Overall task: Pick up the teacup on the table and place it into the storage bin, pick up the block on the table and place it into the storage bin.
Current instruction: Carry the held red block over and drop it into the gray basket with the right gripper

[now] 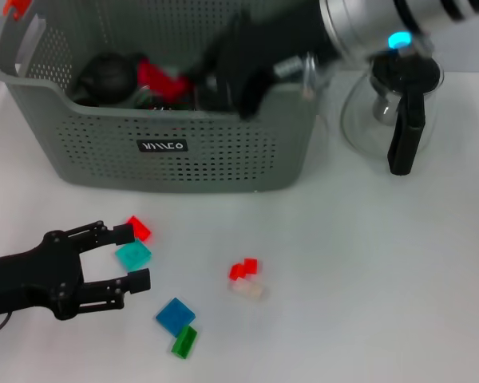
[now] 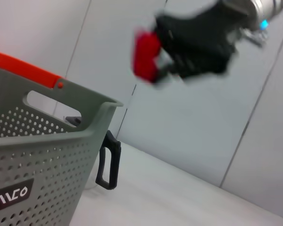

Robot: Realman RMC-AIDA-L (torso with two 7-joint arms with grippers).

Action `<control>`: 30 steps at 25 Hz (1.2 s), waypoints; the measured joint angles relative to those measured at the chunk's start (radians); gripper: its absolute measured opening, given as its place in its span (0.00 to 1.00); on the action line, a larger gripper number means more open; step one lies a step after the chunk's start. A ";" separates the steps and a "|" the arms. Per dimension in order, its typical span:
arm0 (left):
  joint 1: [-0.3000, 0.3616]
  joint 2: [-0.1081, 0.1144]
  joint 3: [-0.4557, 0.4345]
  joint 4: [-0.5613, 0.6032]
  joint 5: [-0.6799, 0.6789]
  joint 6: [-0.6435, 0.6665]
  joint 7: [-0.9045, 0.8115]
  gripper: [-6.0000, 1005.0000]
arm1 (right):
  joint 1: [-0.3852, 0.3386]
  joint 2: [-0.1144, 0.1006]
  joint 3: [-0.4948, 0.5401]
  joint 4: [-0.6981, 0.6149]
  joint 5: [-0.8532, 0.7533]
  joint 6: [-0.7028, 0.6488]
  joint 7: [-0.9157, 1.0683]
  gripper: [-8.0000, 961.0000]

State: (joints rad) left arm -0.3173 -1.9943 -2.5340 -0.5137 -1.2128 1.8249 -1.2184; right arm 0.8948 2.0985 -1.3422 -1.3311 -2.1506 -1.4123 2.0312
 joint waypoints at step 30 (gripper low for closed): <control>-0.008 0.018 0.001 -0.008 0.038 -0.001 0.016 0.85 | 0.157 -0.032 0.157 0.397 -0.085 0.421 0.056 0.74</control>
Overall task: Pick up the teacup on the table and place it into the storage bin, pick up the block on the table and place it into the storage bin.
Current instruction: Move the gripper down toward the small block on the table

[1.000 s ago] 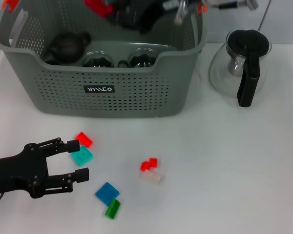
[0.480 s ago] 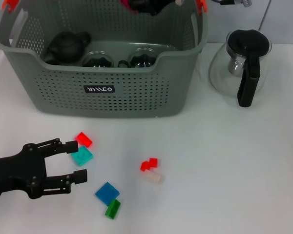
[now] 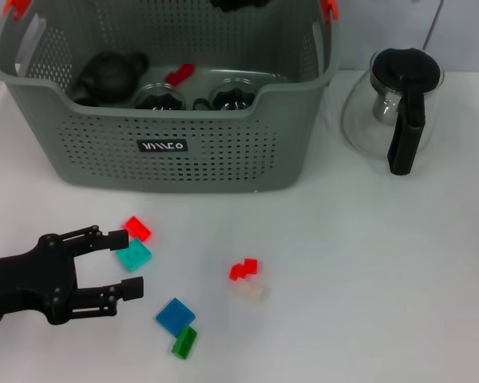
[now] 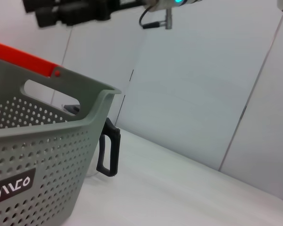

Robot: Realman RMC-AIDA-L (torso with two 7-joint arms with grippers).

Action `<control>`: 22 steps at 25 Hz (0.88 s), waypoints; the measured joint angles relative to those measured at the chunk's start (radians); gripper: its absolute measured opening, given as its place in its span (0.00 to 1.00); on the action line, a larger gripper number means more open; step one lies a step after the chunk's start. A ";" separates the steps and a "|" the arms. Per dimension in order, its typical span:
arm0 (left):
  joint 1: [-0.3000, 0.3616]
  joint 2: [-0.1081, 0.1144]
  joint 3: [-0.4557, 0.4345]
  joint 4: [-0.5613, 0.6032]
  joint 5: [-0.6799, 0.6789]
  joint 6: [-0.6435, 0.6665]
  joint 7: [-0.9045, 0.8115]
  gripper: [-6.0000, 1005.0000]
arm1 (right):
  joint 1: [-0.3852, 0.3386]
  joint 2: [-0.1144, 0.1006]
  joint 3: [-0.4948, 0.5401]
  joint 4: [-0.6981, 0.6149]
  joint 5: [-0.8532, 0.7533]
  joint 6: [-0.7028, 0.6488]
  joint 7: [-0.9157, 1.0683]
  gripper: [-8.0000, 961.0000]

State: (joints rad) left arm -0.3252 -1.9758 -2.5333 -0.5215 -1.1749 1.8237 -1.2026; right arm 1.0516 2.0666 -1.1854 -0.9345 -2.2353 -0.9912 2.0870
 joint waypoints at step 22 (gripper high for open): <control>0.007 0.002 0.001 -0.024 0.036 0.016 0.014 0.85 | -0.297 -0.009 0.097 -0.491 0.129 -0.765 0.130 0.97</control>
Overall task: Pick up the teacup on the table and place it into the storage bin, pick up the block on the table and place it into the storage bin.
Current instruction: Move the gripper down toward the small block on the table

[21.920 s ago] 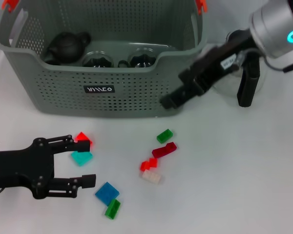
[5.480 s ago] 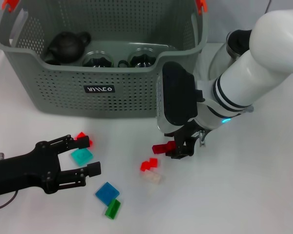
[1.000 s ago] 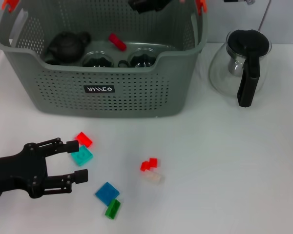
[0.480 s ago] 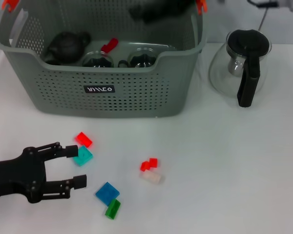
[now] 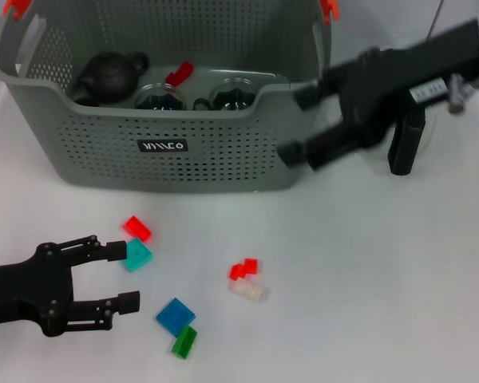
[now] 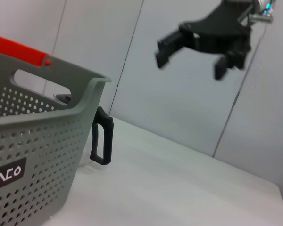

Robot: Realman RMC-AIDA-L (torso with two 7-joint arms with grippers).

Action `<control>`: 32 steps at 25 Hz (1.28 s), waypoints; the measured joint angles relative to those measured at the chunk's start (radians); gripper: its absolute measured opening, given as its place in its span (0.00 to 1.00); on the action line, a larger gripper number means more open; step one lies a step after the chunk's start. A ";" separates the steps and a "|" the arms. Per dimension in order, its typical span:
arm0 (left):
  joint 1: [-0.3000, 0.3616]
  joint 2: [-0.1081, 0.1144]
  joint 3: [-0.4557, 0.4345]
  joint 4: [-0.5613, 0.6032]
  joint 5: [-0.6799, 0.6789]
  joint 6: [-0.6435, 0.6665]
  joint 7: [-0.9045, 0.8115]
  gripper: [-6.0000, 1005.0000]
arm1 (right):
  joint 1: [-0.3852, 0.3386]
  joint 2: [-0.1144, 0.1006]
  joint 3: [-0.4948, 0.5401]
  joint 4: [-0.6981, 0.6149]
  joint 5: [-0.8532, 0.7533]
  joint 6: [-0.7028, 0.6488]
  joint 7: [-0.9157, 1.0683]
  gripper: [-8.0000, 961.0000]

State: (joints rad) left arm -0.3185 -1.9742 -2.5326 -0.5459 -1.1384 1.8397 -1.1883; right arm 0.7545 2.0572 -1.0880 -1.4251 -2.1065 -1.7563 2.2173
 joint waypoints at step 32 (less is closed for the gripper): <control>-0.006 -0.006 -0.005 -0.011 0.005 -0.001 0.012 0.85 | 0.131 0.042 -0.439 0.330 -0.272 0.201 0.088 0.97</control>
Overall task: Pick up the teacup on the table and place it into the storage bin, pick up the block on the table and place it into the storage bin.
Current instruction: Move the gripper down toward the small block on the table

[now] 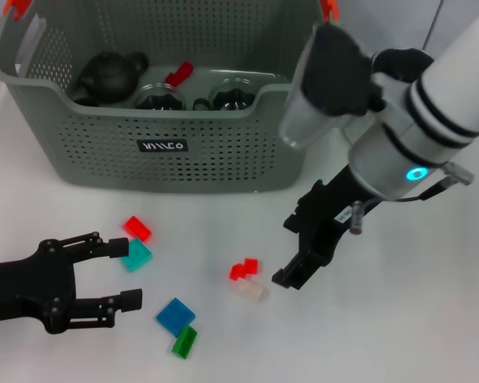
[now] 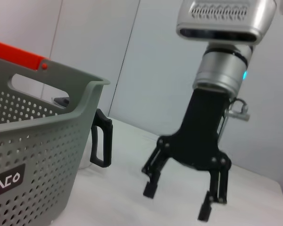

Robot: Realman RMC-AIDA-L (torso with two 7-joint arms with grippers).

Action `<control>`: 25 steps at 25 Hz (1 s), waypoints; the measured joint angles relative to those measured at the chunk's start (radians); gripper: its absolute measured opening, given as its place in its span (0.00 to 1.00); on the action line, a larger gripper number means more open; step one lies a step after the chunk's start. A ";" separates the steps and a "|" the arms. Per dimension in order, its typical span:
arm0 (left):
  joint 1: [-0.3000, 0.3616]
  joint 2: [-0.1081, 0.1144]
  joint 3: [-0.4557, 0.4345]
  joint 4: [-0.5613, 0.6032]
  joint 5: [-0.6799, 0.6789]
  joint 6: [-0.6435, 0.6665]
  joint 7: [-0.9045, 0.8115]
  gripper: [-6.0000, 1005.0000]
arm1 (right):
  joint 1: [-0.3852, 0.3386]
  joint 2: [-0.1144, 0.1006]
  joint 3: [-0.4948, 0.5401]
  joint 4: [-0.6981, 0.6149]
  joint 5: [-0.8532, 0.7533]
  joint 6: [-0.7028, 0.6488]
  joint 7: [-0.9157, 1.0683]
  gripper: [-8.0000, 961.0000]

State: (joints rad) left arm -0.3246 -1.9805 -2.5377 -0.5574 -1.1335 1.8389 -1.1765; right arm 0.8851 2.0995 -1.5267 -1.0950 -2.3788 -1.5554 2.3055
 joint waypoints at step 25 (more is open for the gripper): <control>-0.015 -0.009 -0.004 0.005 0.000 -0.013 -0.004 0.85 | 0.075 0.013 -0.299 0.119 0.069 0.170 0.132 0.97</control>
State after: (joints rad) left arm -0.3400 -1.9894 -2.5418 -0.5521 -1.1336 1.8262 -1.1805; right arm 0.9606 2.1122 -1.8256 -0.9757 -2.3097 -1.3856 2.4377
